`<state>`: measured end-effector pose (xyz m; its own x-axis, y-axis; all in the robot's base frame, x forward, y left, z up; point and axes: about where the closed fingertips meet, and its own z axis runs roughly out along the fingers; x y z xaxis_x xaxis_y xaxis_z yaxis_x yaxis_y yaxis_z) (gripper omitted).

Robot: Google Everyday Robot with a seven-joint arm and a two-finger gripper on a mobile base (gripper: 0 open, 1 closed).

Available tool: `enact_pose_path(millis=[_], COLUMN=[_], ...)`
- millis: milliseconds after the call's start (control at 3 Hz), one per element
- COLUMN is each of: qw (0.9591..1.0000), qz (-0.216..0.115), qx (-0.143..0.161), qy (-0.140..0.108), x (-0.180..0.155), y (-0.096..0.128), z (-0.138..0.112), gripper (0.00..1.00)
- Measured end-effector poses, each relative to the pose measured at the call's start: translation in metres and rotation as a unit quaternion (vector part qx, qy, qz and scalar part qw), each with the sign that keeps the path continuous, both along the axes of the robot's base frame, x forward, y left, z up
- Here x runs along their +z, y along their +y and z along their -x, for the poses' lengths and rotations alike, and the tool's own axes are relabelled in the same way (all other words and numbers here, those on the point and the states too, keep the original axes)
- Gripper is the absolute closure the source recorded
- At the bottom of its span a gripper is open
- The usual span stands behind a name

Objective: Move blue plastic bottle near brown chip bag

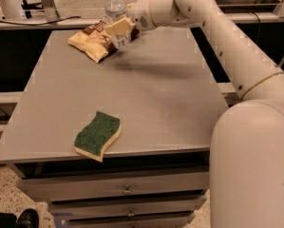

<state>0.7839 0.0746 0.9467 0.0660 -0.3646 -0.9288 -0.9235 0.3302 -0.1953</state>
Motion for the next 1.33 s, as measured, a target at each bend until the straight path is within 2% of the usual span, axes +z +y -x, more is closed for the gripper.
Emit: enact_pose_path(millis=[667, 1333], qw=[0.9993, 0.9982], qz=[0.026, 0.040], qx=[0.008, 0.005], qy=[0.027, 0.044], x=[-0.032, -0.045], y=[0.011, 0.000], z=[-0.018, -0.021], gripper=[1.00, 1.00])
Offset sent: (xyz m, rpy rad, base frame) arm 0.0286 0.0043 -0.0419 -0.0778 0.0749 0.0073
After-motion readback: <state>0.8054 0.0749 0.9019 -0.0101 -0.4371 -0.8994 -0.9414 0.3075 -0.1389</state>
